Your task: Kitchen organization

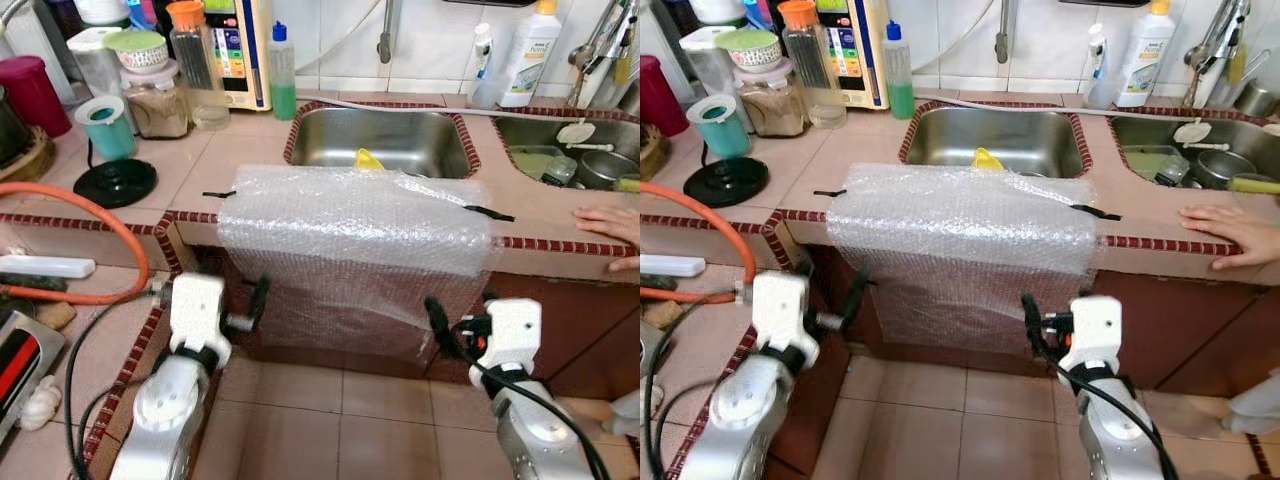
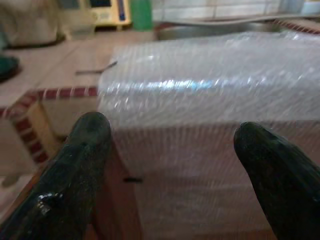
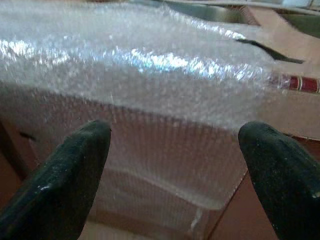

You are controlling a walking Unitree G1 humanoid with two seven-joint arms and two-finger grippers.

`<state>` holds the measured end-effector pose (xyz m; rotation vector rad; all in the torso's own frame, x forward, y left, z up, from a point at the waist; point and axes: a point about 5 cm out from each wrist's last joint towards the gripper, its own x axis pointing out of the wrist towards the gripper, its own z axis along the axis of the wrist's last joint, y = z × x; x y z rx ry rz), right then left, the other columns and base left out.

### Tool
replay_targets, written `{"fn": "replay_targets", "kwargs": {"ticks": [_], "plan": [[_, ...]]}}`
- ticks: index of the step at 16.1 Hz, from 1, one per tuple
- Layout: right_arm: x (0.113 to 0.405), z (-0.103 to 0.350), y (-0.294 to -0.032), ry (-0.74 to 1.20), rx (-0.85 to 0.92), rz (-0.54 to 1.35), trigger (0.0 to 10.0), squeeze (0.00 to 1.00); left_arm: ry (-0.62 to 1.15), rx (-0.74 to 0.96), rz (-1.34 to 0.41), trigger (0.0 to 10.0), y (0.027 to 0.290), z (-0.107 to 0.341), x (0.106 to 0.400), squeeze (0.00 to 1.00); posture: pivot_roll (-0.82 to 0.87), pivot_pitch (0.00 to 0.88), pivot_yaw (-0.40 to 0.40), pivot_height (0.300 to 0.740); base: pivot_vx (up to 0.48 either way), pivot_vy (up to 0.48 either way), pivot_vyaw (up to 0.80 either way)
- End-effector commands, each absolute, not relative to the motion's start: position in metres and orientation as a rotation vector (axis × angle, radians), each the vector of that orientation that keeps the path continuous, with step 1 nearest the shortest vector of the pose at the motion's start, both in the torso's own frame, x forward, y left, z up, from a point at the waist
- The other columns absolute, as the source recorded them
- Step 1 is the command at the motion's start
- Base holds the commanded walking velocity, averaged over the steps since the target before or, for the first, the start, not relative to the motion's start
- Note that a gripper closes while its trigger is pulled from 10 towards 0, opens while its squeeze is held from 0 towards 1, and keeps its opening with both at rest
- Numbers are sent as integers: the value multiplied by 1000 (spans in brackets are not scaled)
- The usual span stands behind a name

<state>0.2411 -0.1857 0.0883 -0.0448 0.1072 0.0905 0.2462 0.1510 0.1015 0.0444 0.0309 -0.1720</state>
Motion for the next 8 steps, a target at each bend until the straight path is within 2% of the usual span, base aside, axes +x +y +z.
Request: {"fn": "replay_targets", "kwargs": {"ticks": [1,8], "plan": [[243,88,-187,105,-56,95,10000,0,36,58,-142,10000,156,98,243,0,23,0,14,740,0,0,0],[245,89,-183,100,-56,121,10000,0,55,69,-192,10000,154,91,237,0,29,0,23,740,0,0,0]]}}
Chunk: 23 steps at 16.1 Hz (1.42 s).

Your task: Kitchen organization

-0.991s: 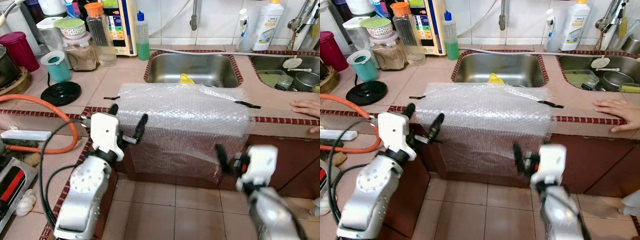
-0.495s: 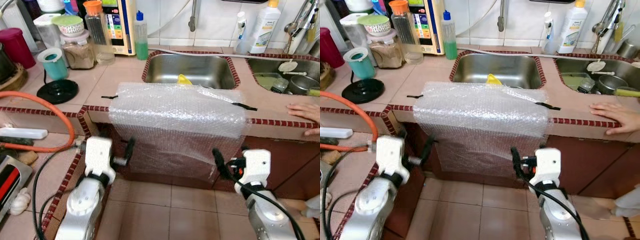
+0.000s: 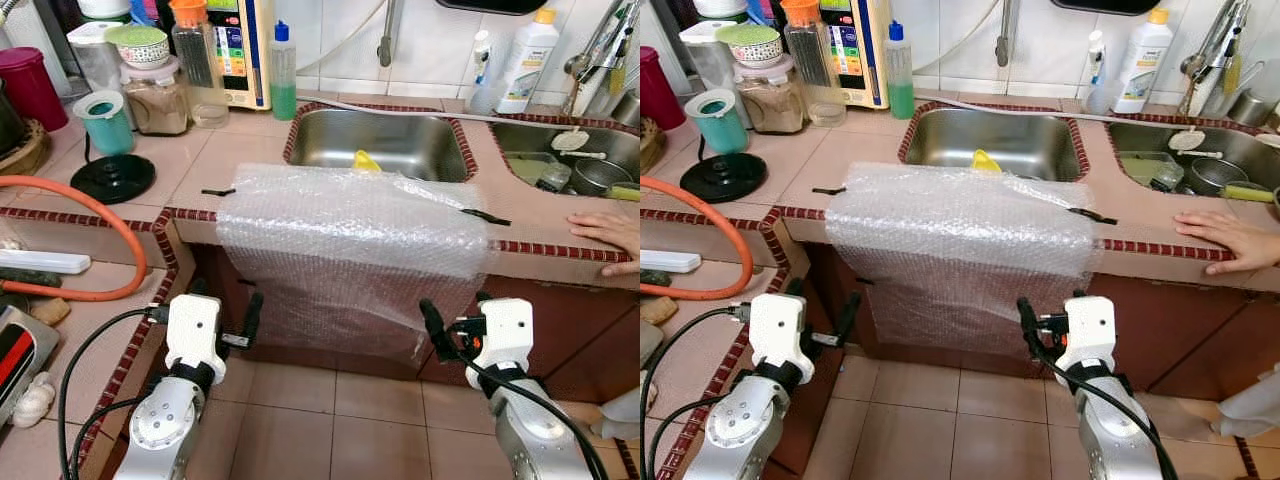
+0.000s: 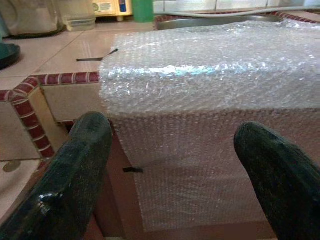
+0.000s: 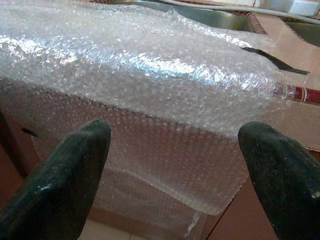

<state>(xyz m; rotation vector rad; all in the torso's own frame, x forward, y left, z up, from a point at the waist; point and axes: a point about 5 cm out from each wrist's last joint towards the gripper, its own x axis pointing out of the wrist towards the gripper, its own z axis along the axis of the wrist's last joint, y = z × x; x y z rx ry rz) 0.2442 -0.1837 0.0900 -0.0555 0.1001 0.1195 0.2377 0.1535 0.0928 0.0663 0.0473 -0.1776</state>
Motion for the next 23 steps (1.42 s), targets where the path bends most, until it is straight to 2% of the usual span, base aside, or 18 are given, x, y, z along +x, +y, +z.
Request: {"fn": "replay_targets", "kwargs": {"ticks": [1,8,17,23], "plan": [[245,89,-184,101,-56,119,10000,0,55,74,-196,10000,154,91,237,0,29,0,23,740,0,0,0],[236,79,-187,138,-61,100,10000,0,68,81,-248,10000,152,89,236,0,24,0,40,740,0,-212,0],[233,69,-191,173,-69,85,10000,0,91,110,-264,10000,156,83,235,0,25,0,42,740,0,0,0],[230,64,-196,189,-77,69,10000,0,105,111,-272,10000,158,79,236,0,24,0,46,740,0,-355,0]]}}
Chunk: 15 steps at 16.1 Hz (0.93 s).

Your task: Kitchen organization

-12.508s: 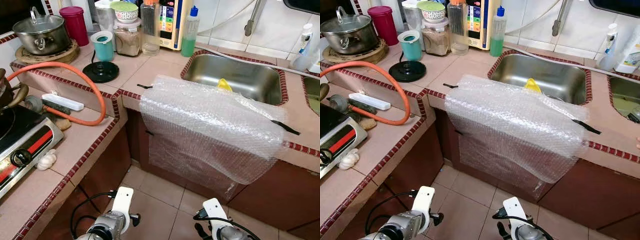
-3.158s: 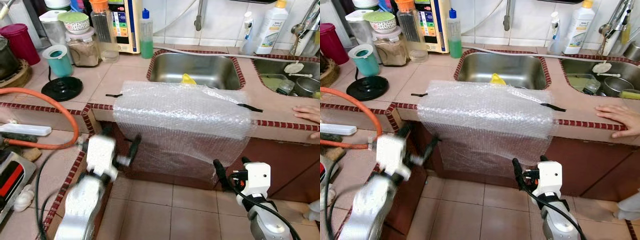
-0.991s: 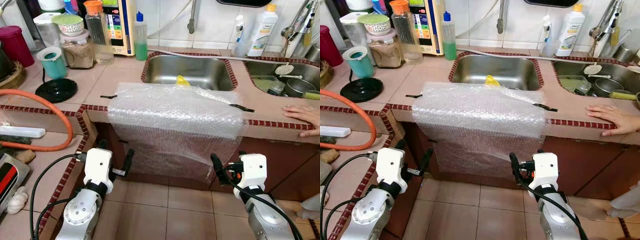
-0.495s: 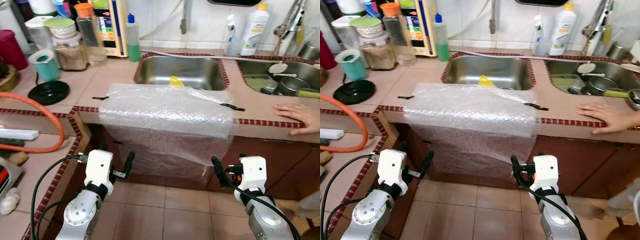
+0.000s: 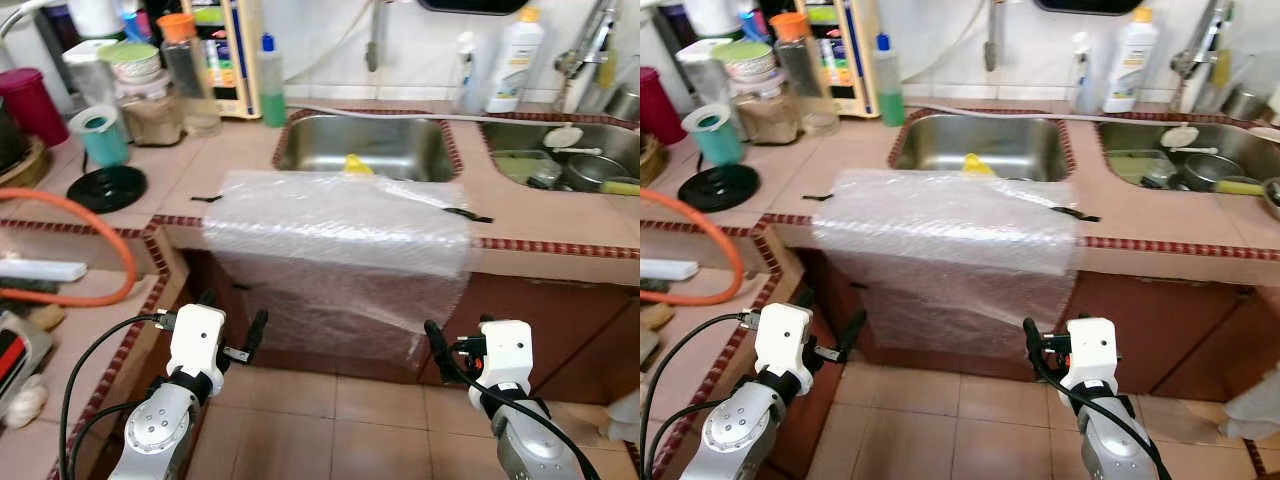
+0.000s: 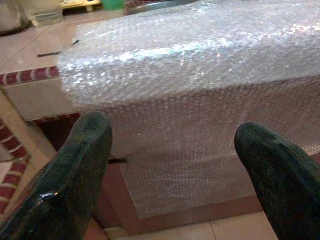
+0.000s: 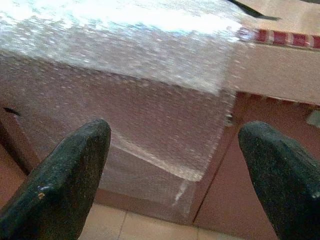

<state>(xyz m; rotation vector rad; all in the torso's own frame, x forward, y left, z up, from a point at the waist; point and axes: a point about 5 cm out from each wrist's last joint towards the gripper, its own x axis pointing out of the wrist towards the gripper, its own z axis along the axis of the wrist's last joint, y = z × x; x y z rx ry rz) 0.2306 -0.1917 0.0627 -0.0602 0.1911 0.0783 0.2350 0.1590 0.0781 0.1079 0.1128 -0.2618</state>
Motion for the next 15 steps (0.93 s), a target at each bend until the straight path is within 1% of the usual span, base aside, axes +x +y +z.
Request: {"fn": "replay_targets", "kwargs": {"ticks": [1,12,15], "plan": [[229,62,-197,195,-78,64,10000,0,108,112,-269,10000,159,78,236,0,23,0,48,740,0,-352,0],[224,48,-203,237,-98,53,10000,0,149,131,-280,10000,160,67,235,0,23,0,54,740,0,-357,0],[224,44,-208,247,-106,40,10000,0,160,143,-283,10000,161,62,235,0,19,0,53,740,0,0,0]]}}
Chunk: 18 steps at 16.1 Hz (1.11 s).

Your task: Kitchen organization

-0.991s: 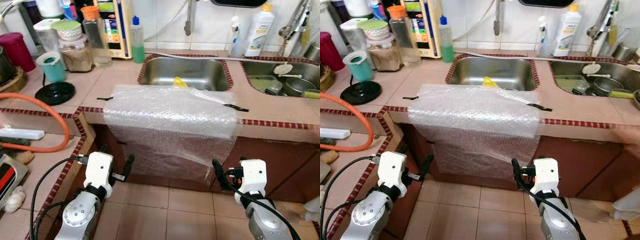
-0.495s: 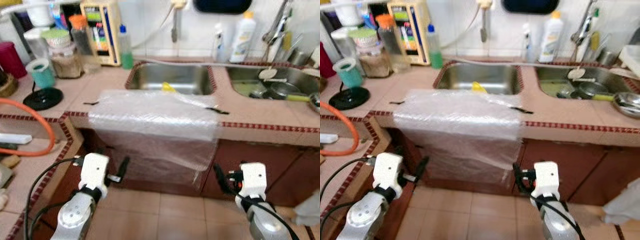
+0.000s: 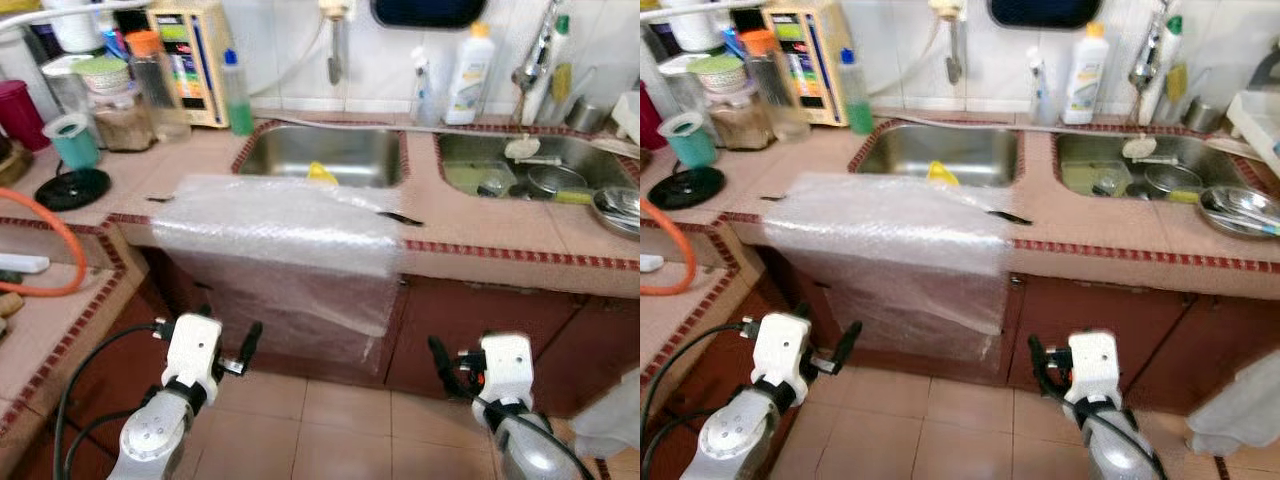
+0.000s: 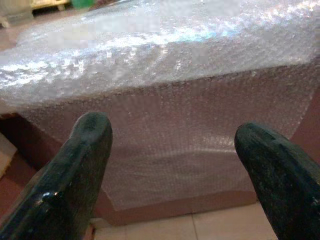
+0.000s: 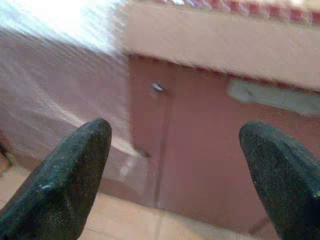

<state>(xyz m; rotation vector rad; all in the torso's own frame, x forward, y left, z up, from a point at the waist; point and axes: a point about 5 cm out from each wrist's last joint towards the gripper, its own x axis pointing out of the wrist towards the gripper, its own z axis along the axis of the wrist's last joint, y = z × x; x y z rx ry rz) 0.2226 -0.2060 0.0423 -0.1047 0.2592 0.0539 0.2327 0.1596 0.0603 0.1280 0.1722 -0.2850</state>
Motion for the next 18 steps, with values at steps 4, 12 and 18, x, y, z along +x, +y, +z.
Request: {"fn": "replay_targets", "kwargs": {"ticks": [4,12,18], "plan": [[226,42,-209,248,-106,33,10000,0,197,140,-281,10000,162,49,239,0,28,0,43,740,0,0,0],[247,8,-206,386,13,-7,10000,0,483,81,-206,10000,173,-17,240,0,40,0,20,740,0,0,0],[241,-35,-194,630,76,19,10000,0,646,132,-269,10000,155,-42,240,0,23,0,37,740,0,0,0]]}}
